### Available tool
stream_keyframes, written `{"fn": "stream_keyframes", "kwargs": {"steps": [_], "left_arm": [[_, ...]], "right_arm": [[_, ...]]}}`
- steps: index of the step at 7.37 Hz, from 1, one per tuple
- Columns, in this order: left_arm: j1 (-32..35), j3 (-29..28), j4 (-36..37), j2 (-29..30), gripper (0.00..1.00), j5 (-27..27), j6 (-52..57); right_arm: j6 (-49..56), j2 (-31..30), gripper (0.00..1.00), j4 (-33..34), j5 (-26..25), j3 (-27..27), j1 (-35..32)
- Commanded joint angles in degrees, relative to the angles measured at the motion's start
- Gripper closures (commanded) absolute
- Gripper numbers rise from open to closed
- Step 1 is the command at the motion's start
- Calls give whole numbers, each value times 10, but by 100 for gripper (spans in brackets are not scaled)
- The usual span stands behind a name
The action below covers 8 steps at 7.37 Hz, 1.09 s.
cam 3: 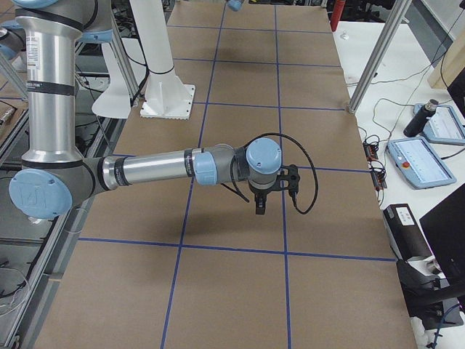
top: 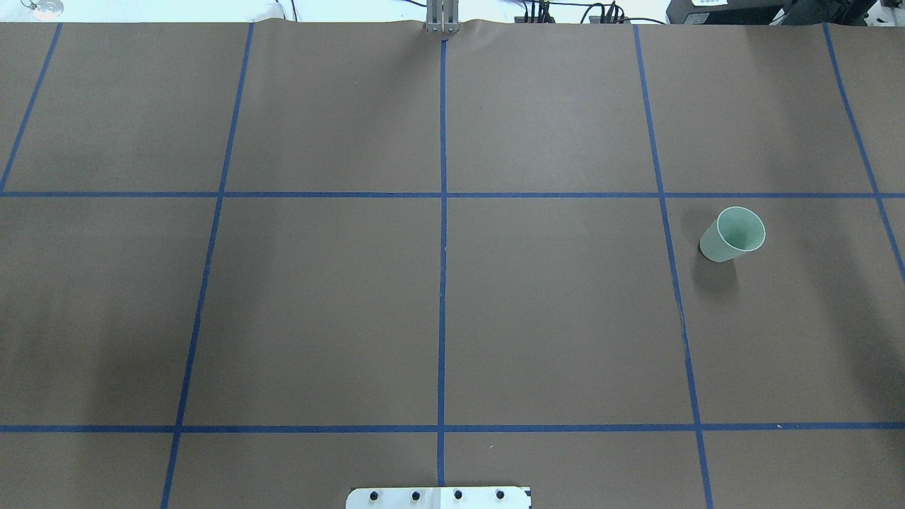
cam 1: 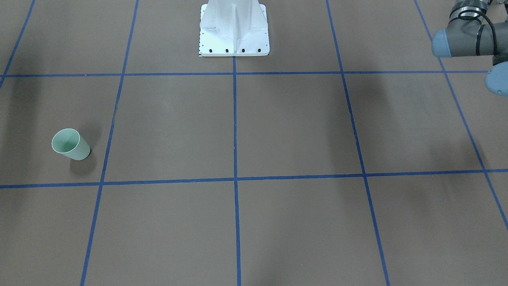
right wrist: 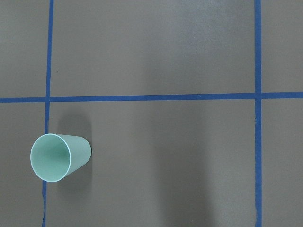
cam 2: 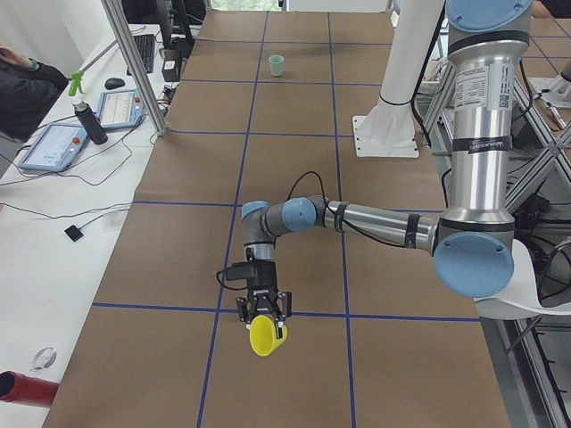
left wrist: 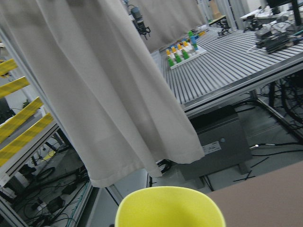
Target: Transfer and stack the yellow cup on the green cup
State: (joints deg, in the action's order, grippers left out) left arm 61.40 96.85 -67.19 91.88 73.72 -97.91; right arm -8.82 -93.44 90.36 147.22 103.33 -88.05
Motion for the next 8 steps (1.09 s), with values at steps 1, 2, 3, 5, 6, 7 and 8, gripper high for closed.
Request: {"fn": "stream_keyframes", "kwargs": {"steps": [1,2,3,5,6,7,8], "left_arm": [[-1,-21,-100,81,91,-4,19],[-2,-63,-174,131,91,-3,21],[-8,-107,-253,178,92,-3,61],[-47,-118,-425,183,97,2,140],[-69,-143,-497,206,100,3,188],[-79,-196,-555,257,100,4,254],[-82,-225,-578,305,100,4,290]], "right_arm": [[0,14,0,1,-8,-8,2],[1,21,0,1,-11,-13,2],[3,23,0,-1,-10,-11,2],[0,27,0,0,-6,-11,1],[0,26,0,1,-5,-9,1],[0,29,0,0,-10,-10,1],[0,33,0,1,-11,-12,1]]}}
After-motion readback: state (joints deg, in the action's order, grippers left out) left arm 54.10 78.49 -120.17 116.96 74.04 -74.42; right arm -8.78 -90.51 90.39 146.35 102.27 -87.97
